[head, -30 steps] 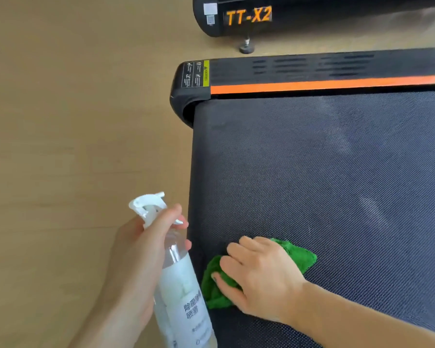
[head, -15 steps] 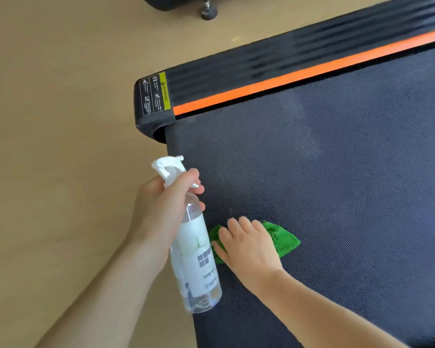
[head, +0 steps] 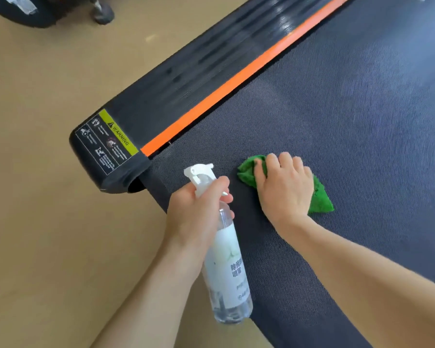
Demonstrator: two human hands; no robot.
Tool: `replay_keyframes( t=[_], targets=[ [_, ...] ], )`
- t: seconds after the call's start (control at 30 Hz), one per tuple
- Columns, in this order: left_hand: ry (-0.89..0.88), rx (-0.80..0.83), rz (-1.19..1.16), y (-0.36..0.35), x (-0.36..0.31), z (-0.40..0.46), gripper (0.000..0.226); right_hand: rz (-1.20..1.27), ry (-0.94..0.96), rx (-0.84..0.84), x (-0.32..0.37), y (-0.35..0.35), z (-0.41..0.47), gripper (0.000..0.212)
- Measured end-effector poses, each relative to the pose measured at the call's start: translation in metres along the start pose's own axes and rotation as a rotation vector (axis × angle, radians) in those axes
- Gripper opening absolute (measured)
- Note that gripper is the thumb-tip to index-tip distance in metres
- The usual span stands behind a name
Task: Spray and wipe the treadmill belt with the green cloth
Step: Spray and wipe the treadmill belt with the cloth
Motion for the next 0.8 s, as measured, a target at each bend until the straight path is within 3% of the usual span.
replay_keyframes(
  t=[0.27,0.43,0.57,0.8],
  targets=[
    [-0.032,0.162,0.143,0.047,-0.007,-0.007,0.023,0.037,0.035,0.095,0.056,0.023,-0.106,0.038],
    [-0.059,0.195,0.161,0.057,-0.006,-0.016,0.024,0.042,0.430,0.024,0.019,0.014,-0.058,0.037],
    [-0.092,0.173,0.163,0.048,0.000,-0.007,0.024,-0.035,0.039,-0.118,-0.008,0.000,-0.010,0.037],
    [-0.137,0.162,0.223,0.014,0.004,-0.014,0.023,0.114,0.062,-0.037,0.017,0.017,-0.071,0.032]
  ],
)
Point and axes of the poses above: each hand's wrist, its own z-axis towards the middle knuckle, its own y-axis out of the back of the hand, x = y × z, the point moved 2 cm from there along z, towards the middle knuckle, and after that the axes turned 1 degree about -x, right-handed, at the moved point
